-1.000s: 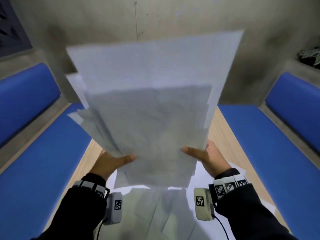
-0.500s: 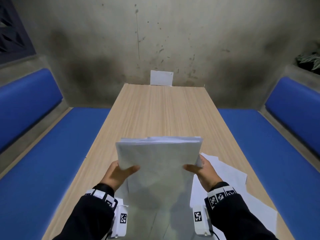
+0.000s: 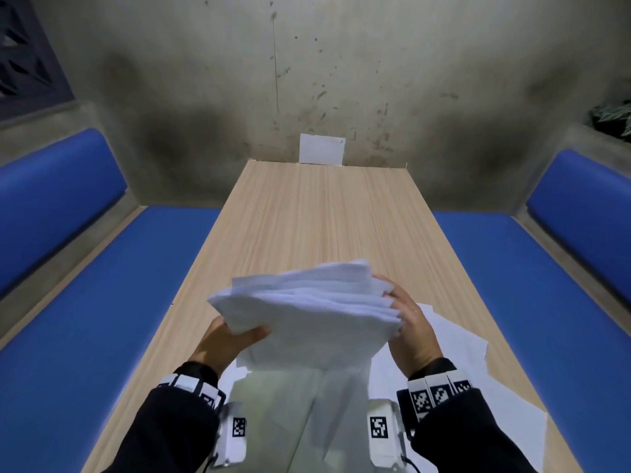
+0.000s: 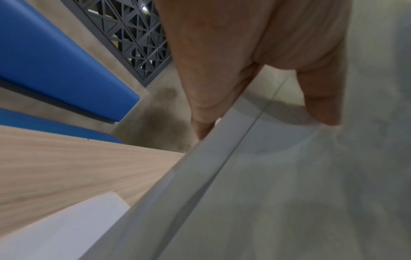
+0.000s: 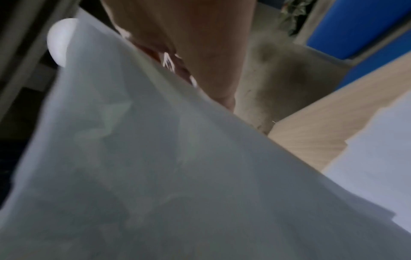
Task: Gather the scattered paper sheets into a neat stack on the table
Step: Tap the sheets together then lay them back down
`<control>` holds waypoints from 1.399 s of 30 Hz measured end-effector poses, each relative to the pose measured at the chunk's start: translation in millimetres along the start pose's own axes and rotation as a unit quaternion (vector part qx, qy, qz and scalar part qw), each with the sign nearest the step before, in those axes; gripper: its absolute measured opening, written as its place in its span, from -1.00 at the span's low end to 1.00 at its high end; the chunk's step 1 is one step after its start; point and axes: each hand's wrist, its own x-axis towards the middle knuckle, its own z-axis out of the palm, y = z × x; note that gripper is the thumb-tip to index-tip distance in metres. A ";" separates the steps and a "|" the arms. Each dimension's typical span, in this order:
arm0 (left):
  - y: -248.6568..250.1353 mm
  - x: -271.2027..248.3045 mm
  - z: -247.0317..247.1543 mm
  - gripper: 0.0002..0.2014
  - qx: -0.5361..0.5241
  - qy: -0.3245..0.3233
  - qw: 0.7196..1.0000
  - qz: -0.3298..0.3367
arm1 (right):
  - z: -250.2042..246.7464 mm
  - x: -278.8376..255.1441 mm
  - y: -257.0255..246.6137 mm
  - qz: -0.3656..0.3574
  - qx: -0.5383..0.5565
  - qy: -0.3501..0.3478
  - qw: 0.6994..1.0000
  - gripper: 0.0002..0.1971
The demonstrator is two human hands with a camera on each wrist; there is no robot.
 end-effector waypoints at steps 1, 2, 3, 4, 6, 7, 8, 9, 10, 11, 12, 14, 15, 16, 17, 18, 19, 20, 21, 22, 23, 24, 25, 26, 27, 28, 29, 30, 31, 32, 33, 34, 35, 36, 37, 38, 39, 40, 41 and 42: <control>2.0 0.8 -0.5 -0.47 0.000 0.009 1.000 -0.005 | 3.8 -0.4 -4.3 0.005 0.011 -0.012 1.000 -0.60; 3.8 1.2 -1.7 -0.51 0.004 0.020 1.000 -0.007 | 3.7 0.6 -5.4 0.009 0.010 -0.023 1.000 -0.38; 5.2 0.8 -3.1 -0.56 0.008 0.031 0.999 -0.008 | 2.8 0.9 -6.2 0.007 -0.010 -0.036 0.999 -0.14; 5.9 -0.7 -4.3 -0.61 0.010 0.042 0.999 -0.004 | 1.6 0.0 -4.8 0.008 -0.045 -0.051 0.998 0.00; 8.8 -4.8 -5.2 -0.75 0.008 0.062 0.998 0.003 | 0.1 -6.9 3.7 0.009 -0.170 -0.088 0.982 -0.15; 12.1 -6.8 -3.5 -0.81 0.006 0.059 0.998 0.005 | 2.4 -10.7 7.4 0.008 -0.227 -0.096 0.969 -0.32; 16.8 -8.7 -1.3 -0.84 0.007 0.054 0.998 0.014 | 3.6 -12.4 11.1 -0.004 -0.254 -0.084 0.963 -0.43; 23.2 -9.5 0.9 -0.84 0.017 0.052 0.998 0.027 | 5.0 -12.3 13.2 -0.027 -0.262 -0.053 0.963 -0.48; 31.5 -11.3 2.8 -0.84 0.023 0.046 0.997 0.050 | 6.5 -11.3 12.9 -0.047 -0.248 -0.017 0.968 -0.51; 37.7 -11.0 3.1 -0.76 0.022 0.039 0.996 0.082 | 9.0 -9.6 8.9 -0.063 -0.212 0.014 0.975 -0.54; 42.9 -11.2 4.2 -0.60 0.015 0.033 0.993 0.113 | 9.1 -7.4 4.6 -0.074 -0.176 0.033 0.981 -0.57; 44.5 -12.4 7.0 -0.39 -0.008 0.046 0.989 0.140 | 4.7 -4.9 -0.5 -0.073 -0.132 0.031 0.988 -0.61; 40.5 -13.6 9.0 -0.38 -0.017 0.052 0.989 0.136 | 1.3 -5.7 1.1 -0.068 -0.132 0.026 0.989 -0.60; 32.9 -14.5 11.2 -0.41 -0.022 0.052 0.991 0.124 | -2.0 -7.7 5.3 -0.061 -0.141 0.026 0.988 -0.57; 24.3 -15.8 13.8 -0.45 -0.023 0.050 0.993 0.108 | -5.7 -10.1 11.9 -0.050 -0.156 0.032 0.986 -0.56; 16.6 -17.8 16.7 -0.49 -0.013 0.045 0.995 0.092 | -8.0 -12.5 18.5 -0.038 -0.171 0.039 0.984 -0.57; 10.6 -18.6 19.8 -0.51 -0.001 0.037 0.996 0.082 | -9.1 -14.0 24.3 -0.028 -0.180 0.043 0.982 -0.60; 6.8 -19.3 23.5 -0.53 0.004 0.031 0.997 0.076 | -8.4 -14.7 28.5 -0.023 -0.182 0.045 0.982 -0.63; 5.8 -19.1 26.7 -0.56 0.002 0.030 0.997 0.074 | -7.1 -14.3 30.6 -0.022 -0.180 0.045 0.982 -0.66; 8.4 -19.7 30.3 -0.61 0.002 0.031 0.997 0.075 | -5.2 -13.0 30.4 -0.023 -0.179 0.048 0.982 -0.68; 11.1 -19.5 31.3 -0.63 -0.003 0.029 0.997 0.076 | -3.5 -11.6 28.4 -0.023 -0.175 0.051 0.983 -0.69; 14.1 -19.6 32.0 -0.65 -0.016 0.027 0.997 0.076 | -2.4 -10.7 25.5 -0.024 -0.166 0.053 0.984 -0.68; 16.0 -19.9 31.5 -0.65 -0.033 0.025 0.996 0.078 | -3.0 -9.9 24.2 -0.024 -0.154 0.053 0.986 -0.67; 14.9 -19.9 29.5 -0.63 -0.041 0.023 0.996 0.077 | -4.3 -10.2 23.9 -0.022 -0.144 0.049 0.988 -0.65; 9.0 -18.4 26.9 -0.58 -0.043 0.021 0.996 0.072 | -6.6 -11.2 26.0 -0.013 -0.144 0.049 0.988 -0.62; 0.7 -18.0 25.0 -0.54 -0.039 0.018 0.997 0.061 | -8.6 -12.9 30.0 0.002 -0.149 0.050 0.988 -0.60; -9.5 -18.8 24.7 -0.51 -0.023 0.010 0.999 0.045 | -10.9 -15.0 37.7 0.021 -0.158 0.049 0.986 -0.58; -21.2 -18.3 25.4 -0.47 0.005 0.003 1.000 0.028 | -11.8 -16.9 45.8 0.038 -0.167 0.049 0.984 -0.58; -29.7 -19.4 29.7 -0.43 0.035 -0.002 0.999 0.017 | -12.3 -17.9 54.5 0.051 -0.180 0.051 0.981 -0.60; -35.1 -19.4 33.7 -0.42 0.067 0.006 0.998 0.013 | -11.6 -18.2 60.6 0.060 -0.192 0.055 0.978 -0.61; -37.6 -17.5 36.0 -0.47 0.092 0.025 0.995 0.014 | -10.5 -17.3 63.5 0.066 -0.202 0.057 0.976 -0.61; -36.9 -14.4 36.6 -0.55 0.101 0.054 0.993 0.016 | -9.1 -15.8 63.1 0.070 -0.211 0.050 0.974 -0.62; -34.8 -10.3 34.7 -0.61 0.098 0.076 0.992 0.014 | -10.3 -14.9 61.9 0.077 -0.222 0.040 0.971 -0.66; -34.7 -4.5 29.1 -0.63 0.096 0.090 0.991 0.013 | -14.3 -15.4 60.0 0.086 -0.239 0.037 0.966 -0.72; -36.1 1.8 21.7 -0.62 0.106 0.089 0.990 0.007 | -23.5 -16.5 59.7 0.095 -0.260 0.055 0.959 -0.78; -38.6 8.0 13.4 -0.58 0.124 0.080 0.989 -0.003 | -38.8 -18.7 60.0 0.104 -0.288 0.089 0.948 -0.80; -44.8 14.2 2.9 -0.55 0.142 0.064 0.988 -0.022 | -59.7 -22.1 61.2 0.119 -0.319 0.137 0.930 -0.76; -53.6 20.0 -6.6 -0.54 0.162 0.048 0.985 -0.041 | -84.2 -27.7 62.2 0.145 -0.348 0.192 0.906 -0.68; -62.6 22.7 -13.7 -0.54 0.184 0.038 0.980 -0.070 | -111.6 -35.5 65.3 0.189 -0.378 0.248 0.872 -0.60; -73.8 24.9 -19.3 -0.53 0.207 0.028 0.973 -0.094 | -135.1 -45.0 65.3 0.248 -0.408 0.299 0.826 -0.51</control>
